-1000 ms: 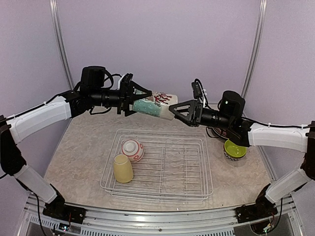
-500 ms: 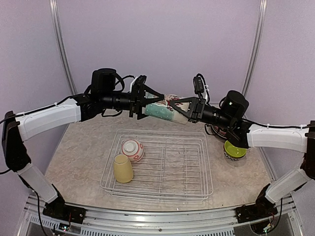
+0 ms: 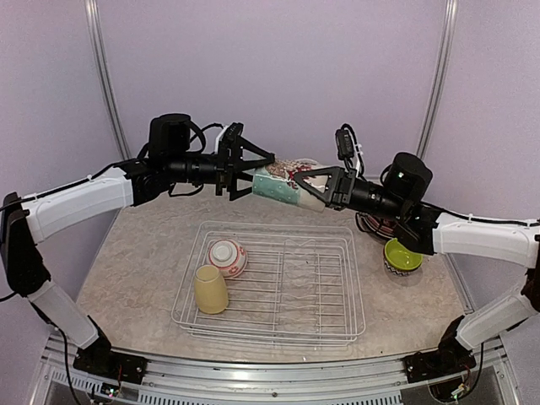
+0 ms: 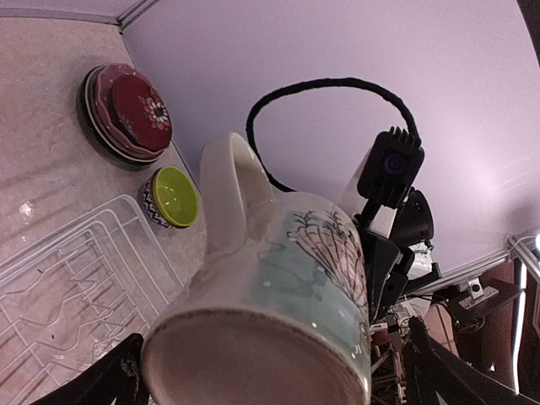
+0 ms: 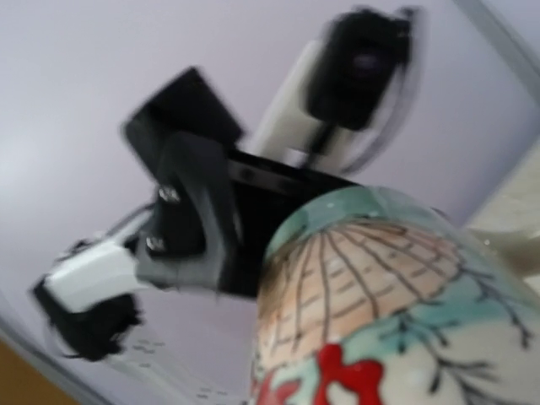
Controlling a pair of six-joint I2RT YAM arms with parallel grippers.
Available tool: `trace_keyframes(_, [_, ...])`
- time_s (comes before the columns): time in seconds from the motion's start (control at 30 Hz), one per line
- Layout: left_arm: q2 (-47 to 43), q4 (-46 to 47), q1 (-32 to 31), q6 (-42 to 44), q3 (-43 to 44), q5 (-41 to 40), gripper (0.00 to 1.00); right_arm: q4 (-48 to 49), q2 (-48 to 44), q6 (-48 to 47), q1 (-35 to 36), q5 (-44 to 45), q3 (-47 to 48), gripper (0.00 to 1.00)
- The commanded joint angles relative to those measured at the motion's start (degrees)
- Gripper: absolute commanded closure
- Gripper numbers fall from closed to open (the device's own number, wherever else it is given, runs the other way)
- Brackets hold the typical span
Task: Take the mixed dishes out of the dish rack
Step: Pass from the left arm to the right, then place the cup at the center of the board.
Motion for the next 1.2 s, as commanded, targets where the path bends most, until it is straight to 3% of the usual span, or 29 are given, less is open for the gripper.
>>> trace_keyframes(0.0, [-5.2,-8.8,4.2,4.3,-0.6,-4.8,0.01,-10.8,-6.2,-8.8,-1.9,6.8,1.2,1.00])
trace_keyframes(0.17, [-9.8,-21.9,9.0,11.3,0.7,-9.9,0.01,-28.7,-11.6,-18.8,-4.1,15.9,2.7,1.00])
trace_keyframes(0.3, [-12.1,-32.0,11.5,17.9,6.0,-14.5,0.01,-52.1,-12.2,-30.3,-4.3,32.0,10.5,1.00])
trace_keyframes(0.43, [-11.0,-38.6,12.9,23.5,13.9,-16.5,0.01,-66.9,-6.3,-40.1,-4.4,44.7,19.6,1.00])
trace_keyframes(0.63, [-7.0,-39.2,13.9,28.3,20.8,-17.9,0.01,-83.7,9.8,-49.1,-4.8,59.5,36.0,1.00])
trace_keyframes(0.77, [-5.6,-37.6,14.9,30.8,18.4,-18.9,0.01,-89.6,18.7,-51.3,-7.2,58.3,44.8,1.00])
trace_keyframes(0.93, [-5.6,-39.3,16.2,33.4,15.6,-19.2,0.01,-96.5,29.0,-52.9,-11.2,50.6,52.6,1.00])
trace_keyframes(1.17, [-6.5,-40.4,16.2,35.0,14.5,-19.5,0.01,-100.5,37.6,-55.1,-11.9,46.1,58.9,1.00])
